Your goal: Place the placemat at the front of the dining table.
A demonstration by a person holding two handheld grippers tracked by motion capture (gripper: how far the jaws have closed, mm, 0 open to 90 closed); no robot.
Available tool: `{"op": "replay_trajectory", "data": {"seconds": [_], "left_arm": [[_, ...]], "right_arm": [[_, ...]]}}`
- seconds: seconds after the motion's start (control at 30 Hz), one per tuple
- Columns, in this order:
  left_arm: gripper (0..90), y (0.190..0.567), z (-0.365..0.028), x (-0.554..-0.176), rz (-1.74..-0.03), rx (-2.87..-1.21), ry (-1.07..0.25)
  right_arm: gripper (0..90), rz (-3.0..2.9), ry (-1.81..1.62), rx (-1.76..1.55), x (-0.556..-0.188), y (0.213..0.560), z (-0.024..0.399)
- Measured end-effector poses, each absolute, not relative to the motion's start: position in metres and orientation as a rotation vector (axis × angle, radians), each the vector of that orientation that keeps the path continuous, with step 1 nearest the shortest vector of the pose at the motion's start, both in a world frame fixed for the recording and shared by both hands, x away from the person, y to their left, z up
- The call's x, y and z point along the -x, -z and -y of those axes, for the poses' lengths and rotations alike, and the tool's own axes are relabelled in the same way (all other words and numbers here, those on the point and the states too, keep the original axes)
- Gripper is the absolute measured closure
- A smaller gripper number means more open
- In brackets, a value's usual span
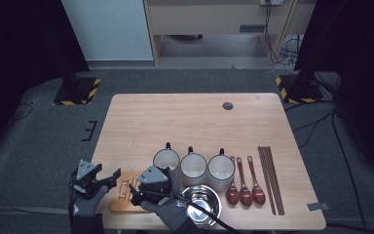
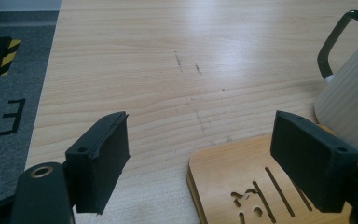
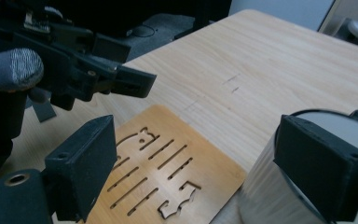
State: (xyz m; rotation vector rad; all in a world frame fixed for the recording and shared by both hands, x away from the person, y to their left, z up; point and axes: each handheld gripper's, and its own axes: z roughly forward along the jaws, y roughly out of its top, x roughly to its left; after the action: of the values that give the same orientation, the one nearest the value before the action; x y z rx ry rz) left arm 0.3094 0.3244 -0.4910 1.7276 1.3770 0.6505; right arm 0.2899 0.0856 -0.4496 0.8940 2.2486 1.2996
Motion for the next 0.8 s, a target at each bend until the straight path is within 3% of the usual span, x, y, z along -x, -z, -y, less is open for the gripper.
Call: {"op": "replay_trajectory", "data": {"seconds": [0.8], "left_arm": [[17.7, 0.501, -0.313, -0.312, -1.367, -1.782, -0.614]], "right_arm": [[12.8, -2.365, -1.201, -0.994, -0.284, 0.49, -0.103]]}}
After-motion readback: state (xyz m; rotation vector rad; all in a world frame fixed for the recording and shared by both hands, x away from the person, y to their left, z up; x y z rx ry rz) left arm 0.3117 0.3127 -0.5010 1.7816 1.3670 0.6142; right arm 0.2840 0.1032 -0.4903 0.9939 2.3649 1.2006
